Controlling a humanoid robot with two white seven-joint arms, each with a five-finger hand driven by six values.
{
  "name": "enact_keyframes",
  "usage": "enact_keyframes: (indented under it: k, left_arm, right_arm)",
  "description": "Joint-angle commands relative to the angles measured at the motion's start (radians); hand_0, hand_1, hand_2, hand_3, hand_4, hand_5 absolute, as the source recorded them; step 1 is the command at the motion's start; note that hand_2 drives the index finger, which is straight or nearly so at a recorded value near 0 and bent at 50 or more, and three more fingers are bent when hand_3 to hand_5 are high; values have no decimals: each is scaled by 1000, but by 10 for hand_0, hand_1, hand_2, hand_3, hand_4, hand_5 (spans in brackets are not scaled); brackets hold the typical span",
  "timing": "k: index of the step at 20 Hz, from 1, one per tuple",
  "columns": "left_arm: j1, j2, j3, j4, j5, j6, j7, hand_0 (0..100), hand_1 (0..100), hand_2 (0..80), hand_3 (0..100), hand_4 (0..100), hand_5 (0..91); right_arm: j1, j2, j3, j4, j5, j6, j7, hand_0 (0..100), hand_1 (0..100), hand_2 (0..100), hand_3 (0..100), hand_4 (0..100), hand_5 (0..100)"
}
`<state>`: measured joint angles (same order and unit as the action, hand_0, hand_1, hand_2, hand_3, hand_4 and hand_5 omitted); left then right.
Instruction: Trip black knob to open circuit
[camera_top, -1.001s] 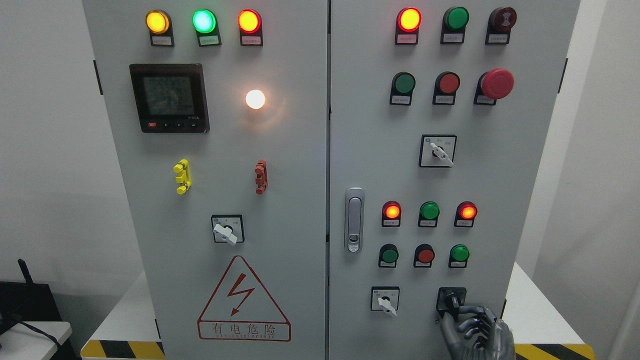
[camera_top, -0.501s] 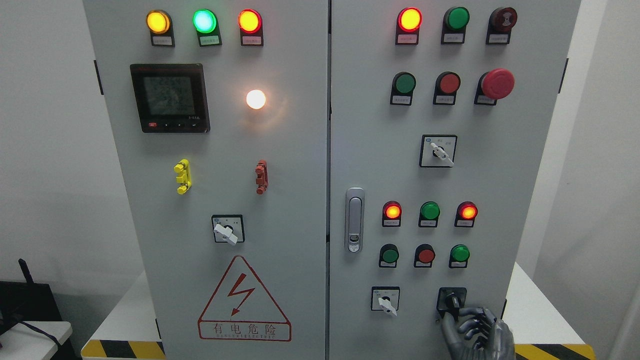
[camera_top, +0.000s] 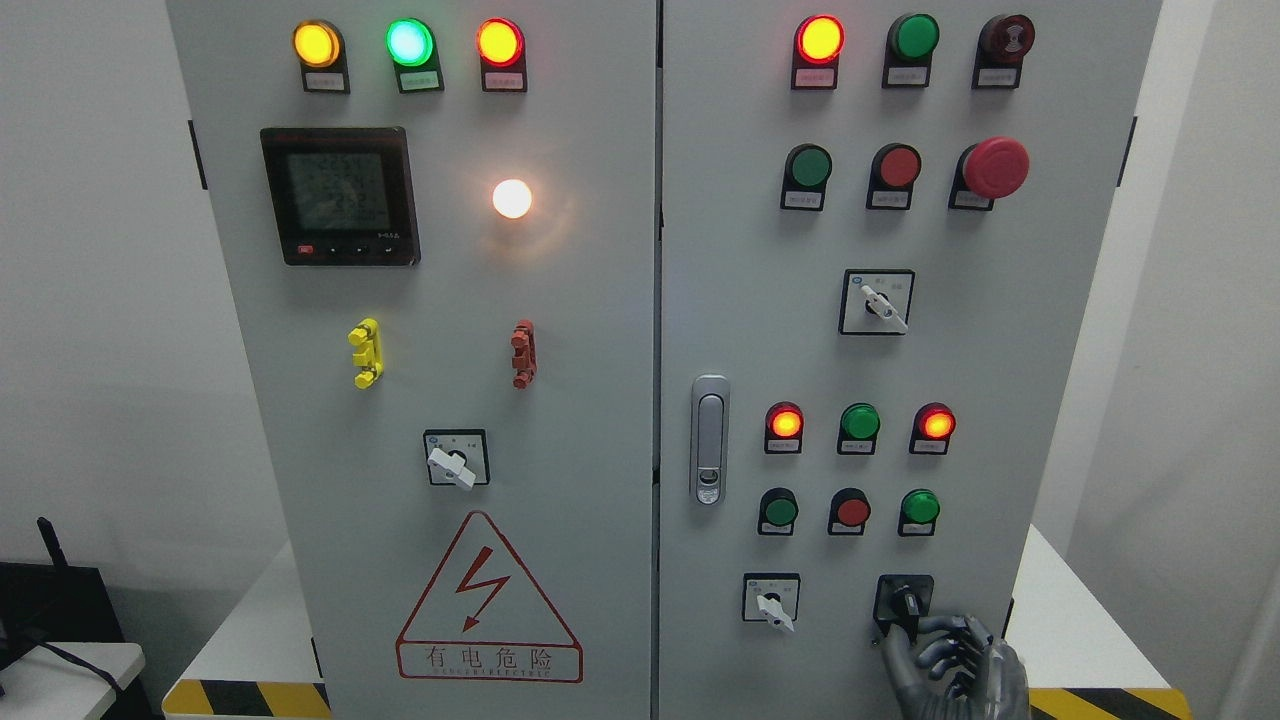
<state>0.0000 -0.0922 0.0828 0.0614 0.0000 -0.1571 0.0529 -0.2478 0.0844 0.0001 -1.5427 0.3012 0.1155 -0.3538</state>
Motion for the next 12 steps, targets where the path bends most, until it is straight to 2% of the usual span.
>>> enact_keyframes:
  k: [1, 12]
  left_arm:
    - [-8, 0, 0, 0, -32, 1, 1, 120, 389, 0, 0, 0, 0]
    - [-8, 0, 0, 0, -34, 1, 1, 120, 389, 0, 0, 0, 0]
  right_arm:
    - [1, 0, -11, 1, -1, 0, -1, 477, 784, 543, 823, 874, 974]
    - [1, 1, -11, 0, -2, 0, -1, 481, 793, 539, 824, 875, 974]
